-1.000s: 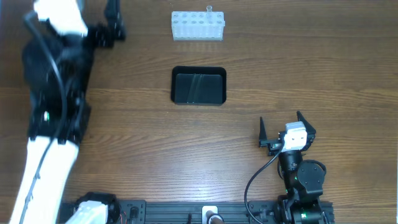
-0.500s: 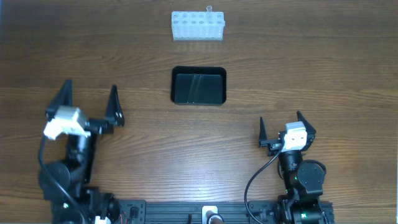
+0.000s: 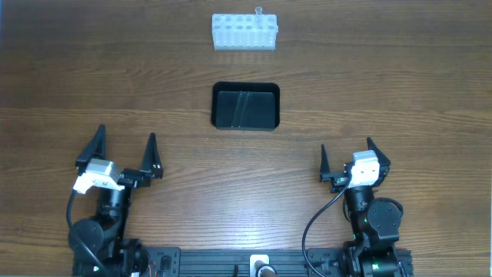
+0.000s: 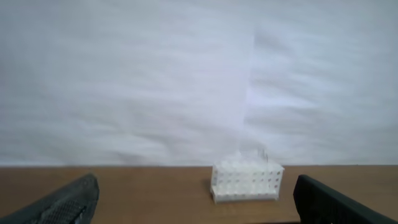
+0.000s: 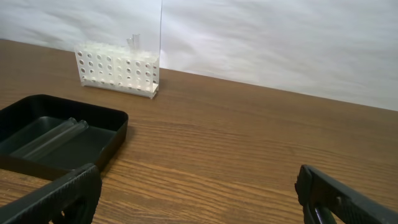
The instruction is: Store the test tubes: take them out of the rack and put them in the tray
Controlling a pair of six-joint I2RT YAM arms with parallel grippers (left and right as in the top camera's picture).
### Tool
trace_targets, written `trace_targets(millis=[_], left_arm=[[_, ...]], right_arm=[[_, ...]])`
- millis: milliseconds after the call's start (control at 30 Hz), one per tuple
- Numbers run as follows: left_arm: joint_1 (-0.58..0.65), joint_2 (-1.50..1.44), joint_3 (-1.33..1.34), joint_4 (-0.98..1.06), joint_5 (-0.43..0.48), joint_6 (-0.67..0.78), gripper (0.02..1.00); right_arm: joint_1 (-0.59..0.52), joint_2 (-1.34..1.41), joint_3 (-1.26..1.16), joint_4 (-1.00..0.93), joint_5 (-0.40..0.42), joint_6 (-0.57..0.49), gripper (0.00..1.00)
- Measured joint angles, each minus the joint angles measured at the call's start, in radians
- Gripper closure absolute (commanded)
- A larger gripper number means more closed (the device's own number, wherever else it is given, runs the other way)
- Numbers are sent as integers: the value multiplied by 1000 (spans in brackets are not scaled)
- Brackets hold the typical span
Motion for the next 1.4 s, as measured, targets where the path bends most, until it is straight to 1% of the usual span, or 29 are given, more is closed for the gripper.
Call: trace_targets(millis=[100, 333, 567, 1400], left_arm=[[-3, -2, -41, 3, 0, -18, 18], [-24, -2, -62, -80, -1, -37, 18], [-24, -4, -62, -241, -8, -51, 18], [-24, -5, -62, -242, -8, -51, 18]], right_arm=[[0, 0, 0, 0, 0, 0, 9], [0, 0, 0, 0, 0, 0, 7], [0, 0, 0, 0, 0, 1, 9], [0, 0, 0, 0, 0, 0, 9]])
